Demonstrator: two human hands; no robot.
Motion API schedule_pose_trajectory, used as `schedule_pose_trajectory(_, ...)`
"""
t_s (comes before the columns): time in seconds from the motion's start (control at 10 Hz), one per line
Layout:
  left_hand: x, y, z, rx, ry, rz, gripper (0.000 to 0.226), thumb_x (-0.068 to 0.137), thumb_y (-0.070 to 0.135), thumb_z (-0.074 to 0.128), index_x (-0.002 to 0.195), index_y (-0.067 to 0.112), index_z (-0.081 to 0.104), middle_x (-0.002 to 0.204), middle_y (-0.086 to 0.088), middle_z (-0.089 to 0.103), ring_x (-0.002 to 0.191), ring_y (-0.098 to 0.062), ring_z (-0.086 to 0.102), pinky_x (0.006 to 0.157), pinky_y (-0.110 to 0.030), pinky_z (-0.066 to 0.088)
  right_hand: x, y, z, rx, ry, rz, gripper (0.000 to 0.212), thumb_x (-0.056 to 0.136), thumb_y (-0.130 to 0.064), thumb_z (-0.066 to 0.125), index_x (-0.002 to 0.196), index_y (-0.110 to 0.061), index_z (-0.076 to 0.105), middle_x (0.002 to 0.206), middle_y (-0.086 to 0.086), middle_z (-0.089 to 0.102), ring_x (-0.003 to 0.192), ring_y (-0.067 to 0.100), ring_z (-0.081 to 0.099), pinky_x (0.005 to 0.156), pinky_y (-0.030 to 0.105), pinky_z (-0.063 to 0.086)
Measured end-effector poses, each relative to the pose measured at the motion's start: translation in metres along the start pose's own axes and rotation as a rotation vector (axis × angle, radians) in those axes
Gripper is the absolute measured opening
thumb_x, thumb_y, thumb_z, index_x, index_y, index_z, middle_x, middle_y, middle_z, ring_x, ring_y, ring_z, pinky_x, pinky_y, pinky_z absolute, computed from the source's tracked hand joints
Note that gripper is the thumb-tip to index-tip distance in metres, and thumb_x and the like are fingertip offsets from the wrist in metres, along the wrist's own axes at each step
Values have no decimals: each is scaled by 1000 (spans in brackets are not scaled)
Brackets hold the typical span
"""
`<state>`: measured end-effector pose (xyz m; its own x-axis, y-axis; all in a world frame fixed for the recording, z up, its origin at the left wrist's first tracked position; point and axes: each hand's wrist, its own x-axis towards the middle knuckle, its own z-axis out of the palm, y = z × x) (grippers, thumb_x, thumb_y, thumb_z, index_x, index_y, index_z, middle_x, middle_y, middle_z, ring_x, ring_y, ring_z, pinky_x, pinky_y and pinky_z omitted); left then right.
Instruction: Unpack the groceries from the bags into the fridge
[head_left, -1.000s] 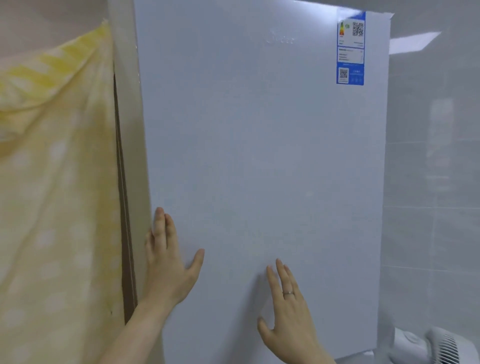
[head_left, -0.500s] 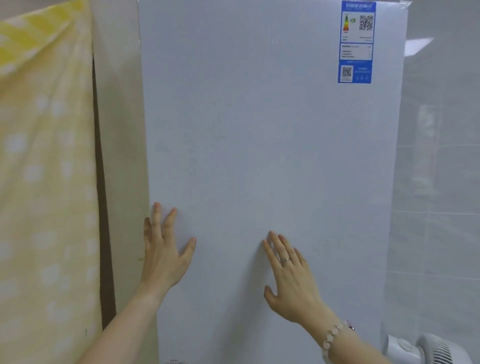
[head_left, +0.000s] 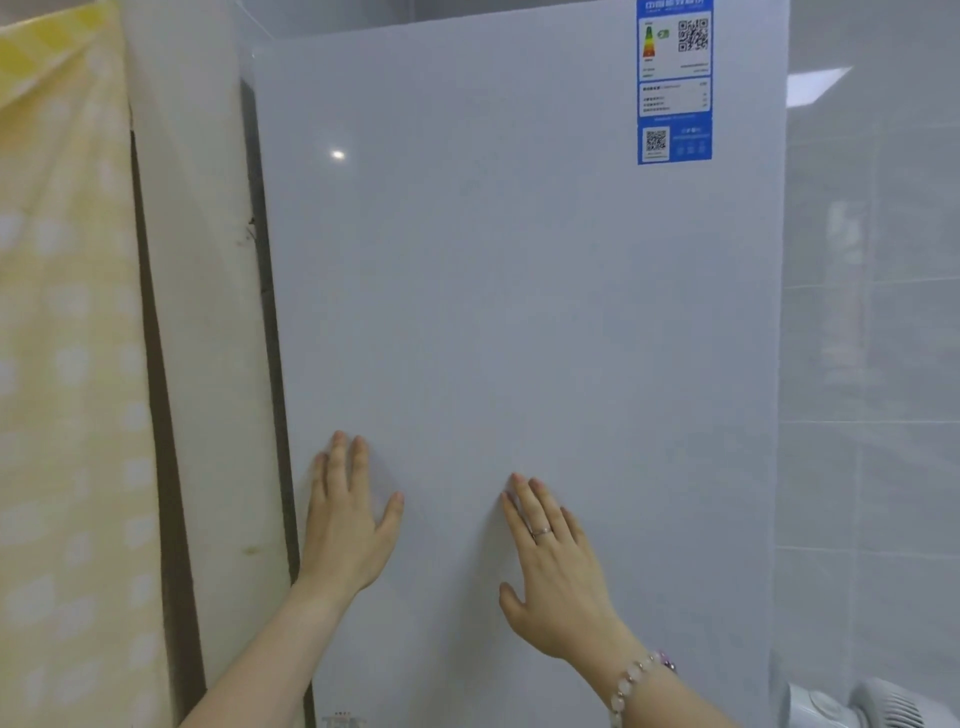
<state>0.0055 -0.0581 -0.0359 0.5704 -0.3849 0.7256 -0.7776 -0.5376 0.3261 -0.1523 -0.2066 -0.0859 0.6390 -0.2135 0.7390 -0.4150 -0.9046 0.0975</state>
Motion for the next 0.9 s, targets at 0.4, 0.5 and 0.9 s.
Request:
schedule_pose_trajectory(0.4, 9, 6, 9, 70, -162, -39, 81, 95, 45, 41, 149, 13, -10, 155, -7, -23, 144, -28, -10, 117, -35, 5, 7, 2, 12, 1, -62, 38, 106, 51, -47, 69, 142, -9, 31, 157, 5, 10, 146, 21, -10, 109, 39, 14)
schedule_pose_trajectory(0.5, 10, 5, 6, 75, -192, -56, 81, 94, 46, 41, 149, 16, -11, 155, -4, -24, 145, -26, -10, 117, -36, 6, 7, 0, 10, 11, -77, 41, 110, 44, -49, 70, 140, -8, 34, 155, 7, 23, 146, 23, -9, 110, 43, 29)
schedule_pose_trajectory(0.9, -4, 61, -23, 118, -36, 148, 56, 90, 32, 51, 142, 15, 37, 149, -6, 34, 139, -23, 25, 109, -39, 26, 8, 10, -76, 93, -141, 153, 68, 89, -24, 50, 149, -15, 18, 156, 0, 16, 146, 21, 5, 113, 29, 20)
